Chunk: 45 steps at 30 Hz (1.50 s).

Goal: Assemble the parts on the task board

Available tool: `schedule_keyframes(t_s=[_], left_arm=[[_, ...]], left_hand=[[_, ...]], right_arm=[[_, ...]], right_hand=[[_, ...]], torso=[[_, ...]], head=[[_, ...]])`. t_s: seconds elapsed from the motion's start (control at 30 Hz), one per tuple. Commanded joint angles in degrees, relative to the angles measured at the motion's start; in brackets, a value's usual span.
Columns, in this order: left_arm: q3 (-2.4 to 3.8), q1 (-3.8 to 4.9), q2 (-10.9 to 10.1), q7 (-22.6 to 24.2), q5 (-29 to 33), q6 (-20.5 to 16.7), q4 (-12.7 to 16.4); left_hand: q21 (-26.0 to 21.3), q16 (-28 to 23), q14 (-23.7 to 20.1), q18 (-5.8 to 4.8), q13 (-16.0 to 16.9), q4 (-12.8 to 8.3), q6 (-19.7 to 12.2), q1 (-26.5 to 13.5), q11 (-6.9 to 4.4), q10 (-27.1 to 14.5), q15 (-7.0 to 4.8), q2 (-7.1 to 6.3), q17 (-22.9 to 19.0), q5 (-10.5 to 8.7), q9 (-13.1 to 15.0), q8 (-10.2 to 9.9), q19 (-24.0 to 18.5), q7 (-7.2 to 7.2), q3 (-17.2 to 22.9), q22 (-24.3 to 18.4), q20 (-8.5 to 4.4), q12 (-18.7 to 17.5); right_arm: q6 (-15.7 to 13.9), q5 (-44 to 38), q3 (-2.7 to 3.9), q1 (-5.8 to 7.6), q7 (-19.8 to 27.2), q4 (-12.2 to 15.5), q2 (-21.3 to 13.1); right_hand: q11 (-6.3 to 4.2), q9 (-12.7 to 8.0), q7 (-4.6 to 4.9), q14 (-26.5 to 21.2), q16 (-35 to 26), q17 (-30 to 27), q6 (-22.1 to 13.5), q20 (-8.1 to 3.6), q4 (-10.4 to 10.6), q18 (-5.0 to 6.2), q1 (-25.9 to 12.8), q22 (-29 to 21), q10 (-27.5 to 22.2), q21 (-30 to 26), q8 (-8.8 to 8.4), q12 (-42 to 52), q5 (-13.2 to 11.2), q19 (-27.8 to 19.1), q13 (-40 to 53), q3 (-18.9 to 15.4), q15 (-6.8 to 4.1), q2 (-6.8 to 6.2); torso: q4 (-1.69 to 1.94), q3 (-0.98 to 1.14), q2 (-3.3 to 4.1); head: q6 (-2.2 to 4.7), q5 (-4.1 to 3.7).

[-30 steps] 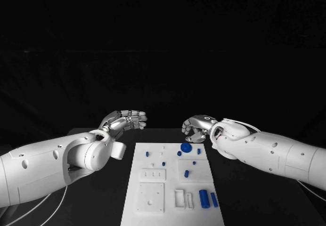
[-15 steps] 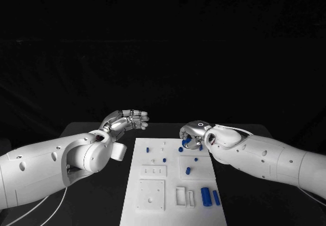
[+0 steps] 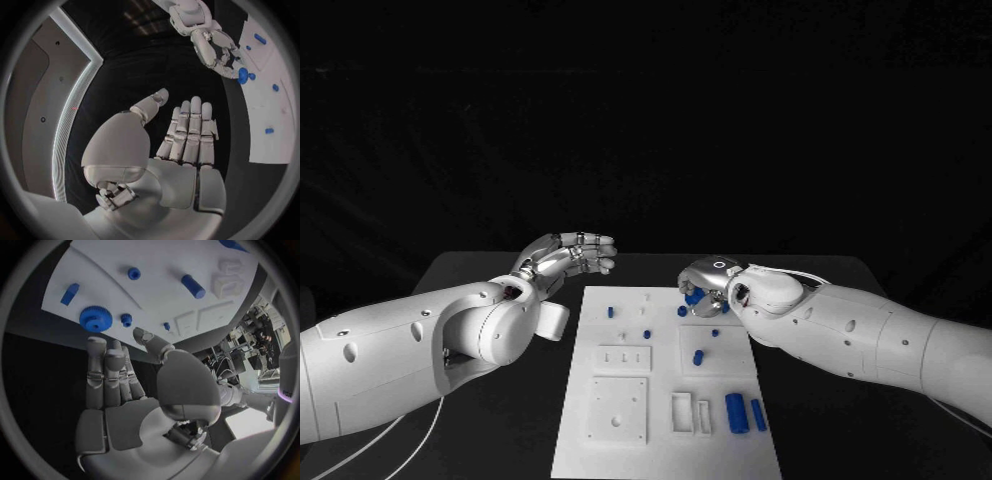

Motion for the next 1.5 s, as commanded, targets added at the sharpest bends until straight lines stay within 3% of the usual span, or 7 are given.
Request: schedule_keyframes(t_s=[0.03, 0.1, 0.3, 0.87, 1.23, 1.4, 1.5], left_arm=[[0.07, 0.10, 0.09, 0.67, -0.24, 1.06, 0.32], [0.07, 0.10, 0.02, 0.67, -0.24, 1.05, 0.45], [0.08, 0.11, -0.15, 0.69, -0.24, 1.04, 0.85], [0.08, 0.11, 0.03, 0.57, -0.23, 1.05, 0.52], [0.08, 0.11, -0.04, 0.50, -0.20, 1.03, 0.47], [0.08, 0.11, -0.04, 0.44, -0.19, 1.03, 0.43], [0.08, 0.11, -0.04, 0.35, -0.19, 1.04, 0.43]], left_hand=[[-0.35, -0.25, -0.46, 0.66, -0.05, -0.18, 0.24, -0.50, 0.07, 0.18, 0.02, 0.00, 0.08, 0.13, -0.07, -0.40, -0.11, 0.16, 0.01, 1.04, 0.29, -0.22], [-0.35, -0.25, -0.46, 0.66, -0.05, -0.18, 0.24, -0.52, 0.07, 0.18, 0.02, 0.00, 0.08, 0.12, -0.08, -0.40, -0.11, 0.17, 0.01, 1.04, 0.29, -0.23], [-0.35, -0.27, -0.46, 0.67, -0.05, -0.18, 0.24, -0.55, 0.08, 0.19, 0.02, 0.01, 0.09, 0.12, -0.08, -0.41, -0.11, 0.17, 0.01, 1.04, 0.29, -0.24], [-0.36, -0.33, -0.45, 0.66, -0.05, -0.15, 0.23, -0.78, 0.11, 0.19, 0.03, 0.02, 0.12, 0.08, -0.12, -0.44, -0.13, 0.20, 0.02, 1.05, 0.30, -0.32], [-0.37, -0.38, -0.45, 0.66, -0.06, -0.13, 0.20, -0.98, 0.13, 0.17, 0.03, 0.01, 0.14, 0.05, -0.16, -0.47, -0.14, 0.22, 0.03, 1.06, 0.30, -0.42], [-0.37, -0.44, -0.45, 0.67, -0.06, -0.10, 0.16, -1.16, 0.19, 0.13, 0.05, 0.01, 0.17, 0.02, -0.19, -0.51, -0.14, 0.28, 0.04, 1.07, 0.30, -0.50], [-0.37, -0.45, -0.45, 0.67, -0.07, -0.10, 0.14, -1.21, 0.21, 0.12, 0.05, 0.00, 0.18, 0.02, -0.20, -0.53, -0.15, 0.31, 0.04, 1.07, 0.31, -0.53]], right_arm=[[0.74, -2.36, 0.01, -0.16, -0.93, -0.58, 0.47], [0.55, -2.45, 0.00, -0.25, -1.01, -0.88, 0.72], [0.46, -2.77, 0.00, -0.26, -1.38, -1.27, 1.32], [1.49, -3.70, 0.00, -0.65, -1.90, -1.56, 1.50], [1.81, -3.89, 0.00, -0.65, -1.95, -1.48, 1.42], [1.06, -3.96, 0.00, -0.65, -1.92, -1.54, 1.48], [0.55, -4.30, 0.00, -0.65, -2.12, -1.46, 1.53]], right_hand=[[0.01, -0.05, -0.38, -0.36, 0.30, -0.11, 0.14, -1.45, 0.07, 2.59, -0.03, 1.30, -0.38, 0.27, -0.21, -0.02, -0.28, 1.33, -0.07, 0.30, 0.07, -0.67], [0.04, -0.04, -0.37, -0.37, 0.37, -0.20, 0.17, -1.42, 0.10, 2.59, -0.08, 1.29, -0.36, 0.32, -0.20, 0.03, -0.43, 1.31, -0.08, 0.34, 0.10, -0.64], [0.01, 0.01, -0.26, -0.44, 0.61, -0.49, 0.42, -1.36, 0.14, 2.59, -0.12, 1.25, -0.05, 0.50, -0.12, 0.22, -1.08, 1.26, -0.04, 0.57, 0.07, -0.59], [-0.97, 0.35, -0.30, -0.67, 1.63, -1.89, 2.25, -1.36, 0.38, 2.59, -0.30, 1.19, 3.05, 1.28, 0.49, 1.04, -3.92, 1.25, 0.64, 2.53, -0.86, -0.44], [-1.25, 0.45, -0.34, -0.74, 1.97, -2.32, 2.85, -1.38, 0.45, 2.59, -0.58, 1.20, 3.82, 1.62, 0.63, 1.12, -4.26, 1.30, 0.94, 3.06, -1.14, -0.23], [-1.86, 0.66, -0.65, -0.87, 2.36, -3.08, 4.26, -1.40, 1.72, 2.59, -0.26, 1.21, 5.55, 2.13, 1.00, 1.52, -8.29, 1.33, 1.69, 6.28, -1.71, 0.31], [-2.55, 1.08, -1.27, -0.92, 2.63, -3.54, 6.08, -1.46, 3.25, 2.59, -0.36, 1.35, 7.62, 2.86, 1.72, 2.30, -9.45, 1.49, 2.65, 8.76, -2.43, 0.68]], torso=[[0.39, -0.24, 0.77], [0.61, -0.48, 1.14], [0.87, -0.65, 1.98], [0.90, -1.02, 3.52], [0.88, -0.90, 4.17], [0.91, -0.84, 4.39], [0.93, -0.84, 4.52]], head=[[0.21, -0.15], [0.47, -0.37], [0.87, -0.57], [1.08, -0.79], [1.64, -0.75], [1.88, -0.70], [1.93, -0.78]])
